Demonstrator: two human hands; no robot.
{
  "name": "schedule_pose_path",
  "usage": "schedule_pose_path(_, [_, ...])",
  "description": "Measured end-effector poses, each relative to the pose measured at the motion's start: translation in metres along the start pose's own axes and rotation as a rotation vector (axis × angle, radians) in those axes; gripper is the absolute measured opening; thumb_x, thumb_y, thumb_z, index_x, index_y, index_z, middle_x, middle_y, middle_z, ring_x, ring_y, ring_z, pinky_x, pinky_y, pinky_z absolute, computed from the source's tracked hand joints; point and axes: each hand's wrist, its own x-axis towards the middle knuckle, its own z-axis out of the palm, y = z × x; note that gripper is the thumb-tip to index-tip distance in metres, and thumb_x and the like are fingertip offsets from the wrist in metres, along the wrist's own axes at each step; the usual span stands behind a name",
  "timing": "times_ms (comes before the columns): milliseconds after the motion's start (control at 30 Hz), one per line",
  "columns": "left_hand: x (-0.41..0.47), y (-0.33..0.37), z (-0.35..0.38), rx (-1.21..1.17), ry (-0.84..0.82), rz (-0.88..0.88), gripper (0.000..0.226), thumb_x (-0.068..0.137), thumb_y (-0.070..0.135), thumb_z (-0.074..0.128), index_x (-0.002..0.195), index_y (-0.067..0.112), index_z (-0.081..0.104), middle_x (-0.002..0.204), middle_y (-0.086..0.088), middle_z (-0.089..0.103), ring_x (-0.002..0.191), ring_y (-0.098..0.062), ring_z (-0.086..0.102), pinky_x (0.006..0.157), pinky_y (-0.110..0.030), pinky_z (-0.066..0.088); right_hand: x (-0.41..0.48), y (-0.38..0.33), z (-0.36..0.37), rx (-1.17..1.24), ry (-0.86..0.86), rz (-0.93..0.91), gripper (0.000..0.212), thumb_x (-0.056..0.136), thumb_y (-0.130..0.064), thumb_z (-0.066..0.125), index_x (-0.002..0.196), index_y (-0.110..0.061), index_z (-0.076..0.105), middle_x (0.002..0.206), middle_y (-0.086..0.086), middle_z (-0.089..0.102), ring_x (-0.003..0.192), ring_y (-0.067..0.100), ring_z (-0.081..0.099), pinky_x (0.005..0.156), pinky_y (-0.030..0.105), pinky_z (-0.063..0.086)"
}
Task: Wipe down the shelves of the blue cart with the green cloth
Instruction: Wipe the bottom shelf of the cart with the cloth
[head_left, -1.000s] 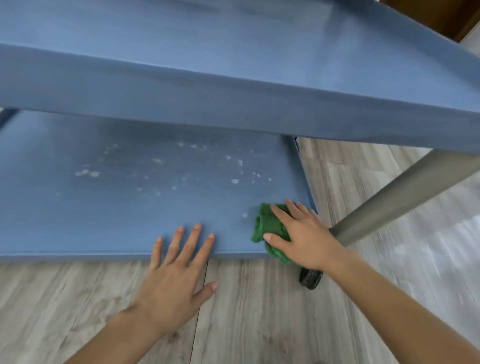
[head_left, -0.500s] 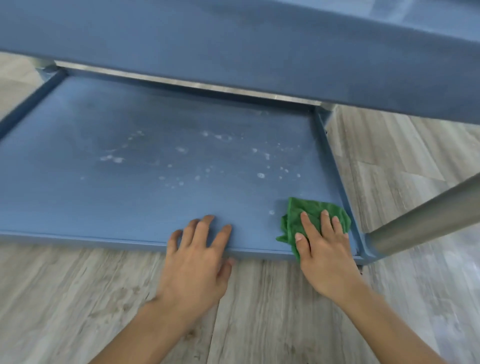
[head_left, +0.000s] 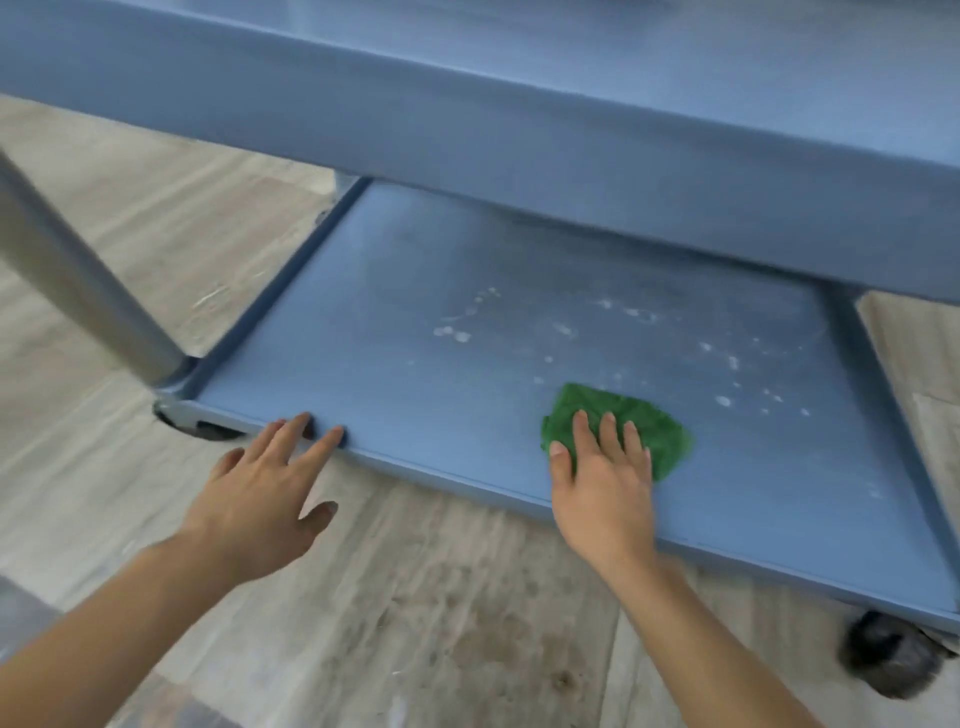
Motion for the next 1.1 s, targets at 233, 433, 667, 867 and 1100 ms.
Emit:
schedule_pose_path(233, [-0.006, -0.057, -0.022, 0.029, -0.065, -0.022, 0.080, 0.096, 0.057, 0.040, 0.158, 0.020, 0.006, 0.165, 0.000, 0.008, 0.151, -0.019, 0.013, 0.115, -0.038, 0.029, 0.004, -0.184, 0.048, 0.043, -0.136, -0.252, 0.063, 0.092, -0.036, 0.038, 0.150, -0.016, 0.022, 0.159, 0.015, 0.017, 0.146, 0.035, 0.006, 0.119, 0.052, 0.002])
schedule_pose_path(433, [-0.011, -0.075, -0.035, -0.013, -0.051, -0.046, 0.071, 0.095, 0.046, 0.048, 0.153, 0.011, 0.025, 0.157, -0.003, 0.031, 0.142, -0.020, 0.033, 0.106, -0.036, 0.039, 0.012, -0.284, 0.063, 0.049, -0.280, -0.523, 0.065, 0.090, -0.031, 0.048, 0.148, -0.015, 0.025, 0.159, 0.014, 0.016, 0.147, 0.032, 0.005, 0.119, 0.053, 0.001])
schedule_pose_path(667, [-0.003, -0.065, -0.018, 0.014, 0.110, -0.030, 0.075, 0.091, 0.040, 0.058, 0.153, 0.009, 0.029, 0.161, -0.013, 0.027, 0.147, -0.031, 0.027, 0.111, -0.046, 0.036, 0.030, -0.278, 0.081, 0.054, -0.203, -0.728, 0.055, 0.091, -0.025, 0.050, 0.144, -0.020, 0.036, 0.157, 0.009, 0.022, 0.146, 0.028, 0.011, 0.120, 0.045, 0.009])
schedule_pose_path(867, [0.004, 0.015, 0.009, -0.037, 0.140, 0.109, 0.076, 0.091, 0.049, 0.035, 0.158, 0.019, 0.014, 0.165, -0.012, 0.011, 0.152, -0.031, 0.011, 0.120, -0.048, 0.020, 0.065, -0.154, 0.049, -0.047, -0.114, -0.592, 0.064, 0.082, -0.015, 0.057, 0.143, -0.020, 0.039, 0.158, 0.004, 0.023, 0.147, 0.026, 0.012, 0.119, 0.043, 0.013])
schedule_pose_path(1100, [0.001, 0.040, 0.038, -0.096, 0.113, 0.128, 0.081, 0.085, 0.052, 0.037, 0.157, 0.019, 0.021, 0.164, -0.014, 0.018, 0.151, -0.035, 0.015, 0.110, -0.059, 0.031, 0.047, 0.078, -0.025, -0.050, -0.008, -0.293, 0.045, 0.088, -0.006, 0.052, 0.133, -0.009, 0.055, 0.146, 0.017, 0.043, 0.142, 0.033, 0.030, 0.119, 0.031, 0.016])
